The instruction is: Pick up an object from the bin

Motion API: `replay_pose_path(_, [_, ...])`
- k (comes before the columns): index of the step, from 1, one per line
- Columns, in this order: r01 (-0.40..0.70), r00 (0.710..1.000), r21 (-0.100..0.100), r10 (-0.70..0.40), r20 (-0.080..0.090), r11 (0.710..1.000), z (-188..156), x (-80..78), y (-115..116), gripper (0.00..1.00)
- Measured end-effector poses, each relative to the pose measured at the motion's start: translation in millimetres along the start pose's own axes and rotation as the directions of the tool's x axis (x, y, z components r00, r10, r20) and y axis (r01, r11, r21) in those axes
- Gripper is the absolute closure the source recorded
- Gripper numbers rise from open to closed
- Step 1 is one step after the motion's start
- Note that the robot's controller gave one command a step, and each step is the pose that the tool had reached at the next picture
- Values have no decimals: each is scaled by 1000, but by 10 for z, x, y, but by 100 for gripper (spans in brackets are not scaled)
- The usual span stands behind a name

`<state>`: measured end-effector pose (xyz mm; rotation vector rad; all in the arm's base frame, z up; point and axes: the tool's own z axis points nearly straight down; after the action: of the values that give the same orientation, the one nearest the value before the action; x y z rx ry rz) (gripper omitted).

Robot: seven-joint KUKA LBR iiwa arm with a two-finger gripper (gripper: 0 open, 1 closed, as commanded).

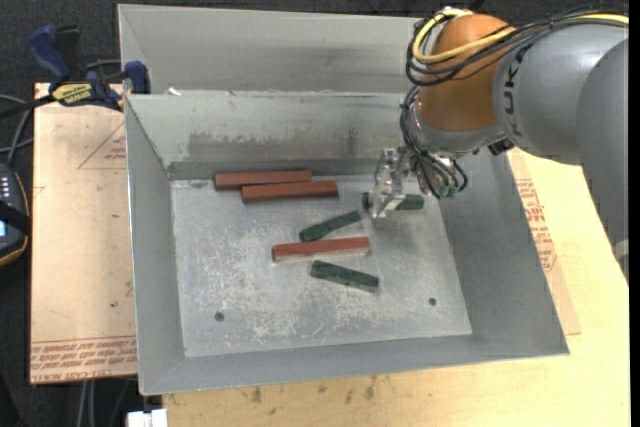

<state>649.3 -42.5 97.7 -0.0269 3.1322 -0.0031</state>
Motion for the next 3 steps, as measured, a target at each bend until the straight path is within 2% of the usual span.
replay_pose_path(1, [-50,999,-3,50,-6,999,-321,32,157,0])
replay_pose_path(2, [-50,999,-2,50,-6,999,-320,34,157,0])
replay_pose_path(3, [-24,1000,-2,24,11,1000,198,-47,140,100])
